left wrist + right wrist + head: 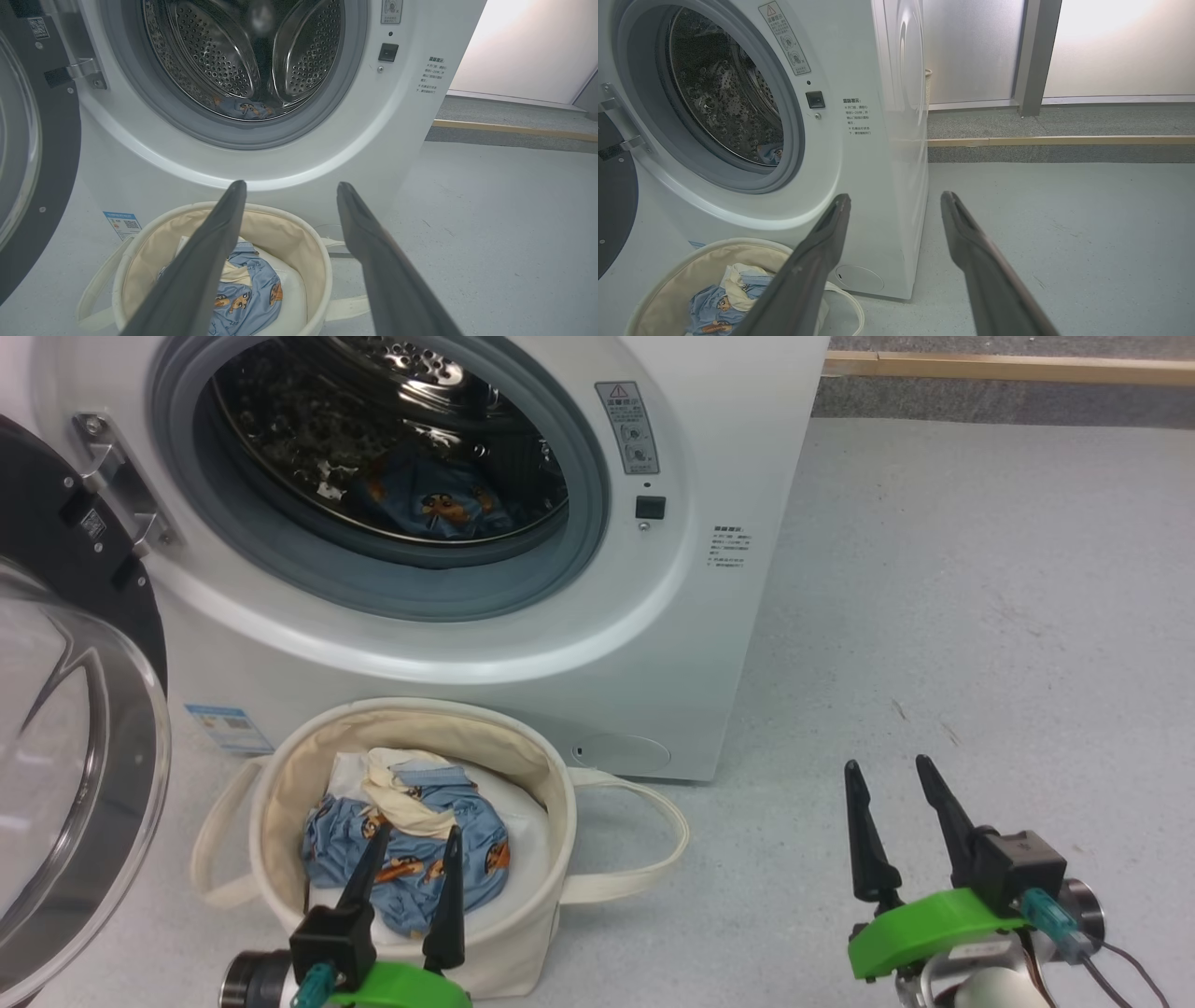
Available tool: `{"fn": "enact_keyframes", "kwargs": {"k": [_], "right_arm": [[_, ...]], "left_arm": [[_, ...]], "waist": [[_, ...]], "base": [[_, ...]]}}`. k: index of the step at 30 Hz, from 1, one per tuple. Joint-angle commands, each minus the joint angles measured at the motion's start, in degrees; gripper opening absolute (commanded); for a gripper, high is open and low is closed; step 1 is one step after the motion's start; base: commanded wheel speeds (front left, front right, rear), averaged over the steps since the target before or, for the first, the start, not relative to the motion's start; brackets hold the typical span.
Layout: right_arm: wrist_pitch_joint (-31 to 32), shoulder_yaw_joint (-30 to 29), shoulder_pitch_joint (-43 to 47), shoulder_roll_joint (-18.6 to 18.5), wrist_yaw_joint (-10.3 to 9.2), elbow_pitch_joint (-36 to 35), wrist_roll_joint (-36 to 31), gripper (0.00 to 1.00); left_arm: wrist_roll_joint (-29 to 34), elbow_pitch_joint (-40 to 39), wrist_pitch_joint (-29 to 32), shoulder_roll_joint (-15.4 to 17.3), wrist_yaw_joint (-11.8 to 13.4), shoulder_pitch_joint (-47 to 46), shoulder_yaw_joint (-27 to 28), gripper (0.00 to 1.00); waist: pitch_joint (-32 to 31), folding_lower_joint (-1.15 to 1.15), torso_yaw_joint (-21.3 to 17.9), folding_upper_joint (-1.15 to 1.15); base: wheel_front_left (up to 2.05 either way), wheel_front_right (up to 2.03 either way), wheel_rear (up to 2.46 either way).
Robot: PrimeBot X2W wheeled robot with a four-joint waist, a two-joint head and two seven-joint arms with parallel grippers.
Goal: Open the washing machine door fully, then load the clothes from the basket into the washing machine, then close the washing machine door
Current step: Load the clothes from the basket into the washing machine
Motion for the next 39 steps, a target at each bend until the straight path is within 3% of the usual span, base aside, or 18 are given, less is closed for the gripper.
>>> {"fn": "enact_keyframes", "kwargs": {"k": [1, 13, 17, 23, 32, 39], "right_arm": [[-0.7, 1.1, -1.4, 0.0, 0.03, -1.5, -0.2, 1.0], [-0.7, 1.4, -2.2, 0.0, 0.03, -2.2, -0.3, 1.0], [-0.7, 1.1, -3.0, 0.0, 0.03, -3.5, -0.7, 1.0], [-0.7, 2.0, -5.2, 0.0, 0.03, -8.2, -1.4, 1.0], [-0.7, 3.5, -8.9, 0.0, 0.03, -17.1, -4.0, 1.0], [-0.7, 3.1, -9.9, -0.2, 0.03, -21.1, -5.4, 1.0]], "left_arm": [[0.1, -2.2, -0.3, 0.6, 0.3, -1.4, 1.9, 1.0], [-0.4, 0.5, -0.3, 0.6, 0.3, -2.6, 1.6, 1.0], [-0.6, 4.7, -0.3, 0.6, -0.3, -5.0, 1.4, 1.0], [-2.1, 16.3, -0.3, 0.6, -2.4, -14.3, 2.1, 1.0], [-5.5, 43.1, 2.1, 0.9, -5.5, -37.4, 4.0, 1.0], [-7.7, 51.8, 4.2, 0.9, -4.8, -49.2, 5.4, 1.0]], "waist": [[0.0, 0.0, 0.0, 0.0], [2.9, 0.0, -0.3, 0.0], [6.4, 0.0, -0.3, 0.0], [15.2, 0.0, -0.3, 0.0], [30.3, 0.0, -0.4, 0.0], [38.2, 0.0, -0.8, 0.0]], "base": [[0.0, 0.0, 0.0], [0.0, 0.0, 0.0], [0.0, 0.0, 0.0], [0.0, 0.0, 0.0], [0.0, 0.0, 0.0], [0.0, 0.0, 0.0]]}}
